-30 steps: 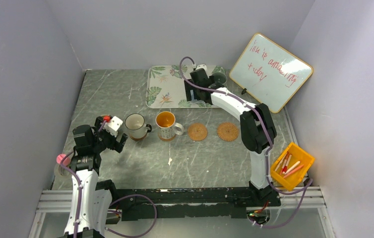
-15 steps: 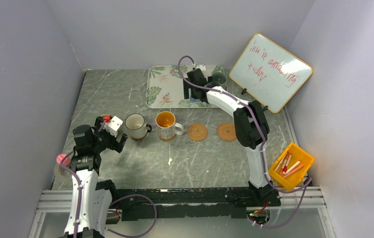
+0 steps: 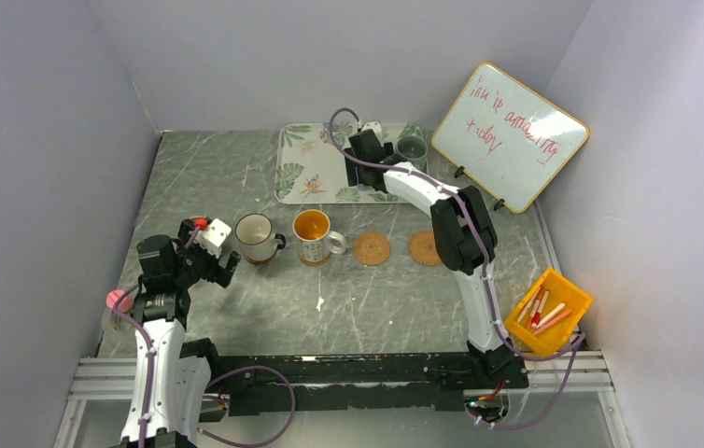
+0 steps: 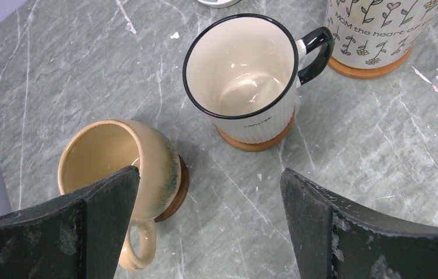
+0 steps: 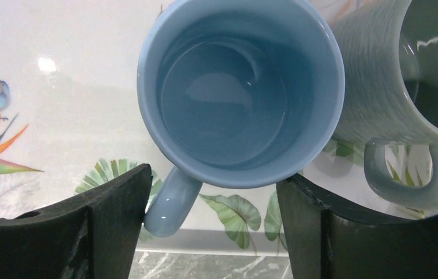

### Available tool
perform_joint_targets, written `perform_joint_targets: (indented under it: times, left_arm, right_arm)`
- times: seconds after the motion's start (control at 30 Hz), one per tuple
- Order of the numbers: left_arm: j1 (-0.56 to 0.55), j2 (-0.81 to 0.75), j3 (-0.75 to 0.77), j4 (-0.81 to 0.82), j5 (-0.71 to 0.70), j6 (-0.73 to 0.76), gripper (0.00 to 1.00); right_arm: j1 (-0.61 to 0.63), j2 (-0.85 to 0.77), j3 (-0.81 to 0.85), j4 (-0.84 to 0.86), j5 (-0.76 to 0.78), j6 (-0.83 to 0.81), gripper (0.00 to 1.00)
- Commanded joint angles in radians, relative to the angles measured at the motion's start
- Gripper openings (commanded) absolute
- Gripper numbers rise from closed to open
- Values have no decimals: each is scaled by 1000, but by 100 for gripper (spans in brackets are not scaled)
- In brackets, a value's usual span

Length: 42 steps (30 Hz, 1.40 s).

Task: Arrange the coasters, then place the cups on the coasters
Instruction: Pick up the cup from the tray.

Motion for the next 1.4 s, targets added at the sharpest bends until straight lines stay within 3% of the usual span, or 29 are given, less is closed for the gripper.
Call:
perform_joint_targets:
  times: [0.0, 0.1, 0.17, 0.27, 0.37, 0.47, 0.57, 0.9, 1.17, 1.37]
  left_arm:
    - [4, -8, 2, -4, 26, 16, 96]
    - [4, -8, 2, -4, 27, 16, 96]
    - [4, -8, 1, -5, 26, 16, 96]
    - [5, -10, 2, -5, 25, 15, 96]
    - [4, -10, 1, -5, 25, 15, 96]
    - [5, -9, 1, -5, 25, 15, 96]
    - [4, -10, 1, -5, 27, 16, 96]
    - [6, -6, 2, -5, 28, 18, 96]
    - [6, -5, 1, -5, 27, 17, 96]
    - [6, -7, 1, -7, 28, 19, 96]
  right_arm:
    - [-10, -23, -21, 99, -52, -59, 77]
    - [-19, -26, -42, 120, -94, -89, 66]
    - [-29, -23, -47, 130, -134, -110, 51]
    - [-38, -14, -42, 131, -151, -126, 38]
    - [-47, -11, -42, 144, -180, -148, 34]
    - [-53, -18, -50, 172, -208, -185, 24]
    - [-58, -18, -52, 195, -234, -233, 0]
    - [-63, -144, -195, 325, -251, -467, 0]
    - [-149, -345, -309, 368, -591, -471, 0]
    - [-214, -452, -353, 371, -700, -436, 0]
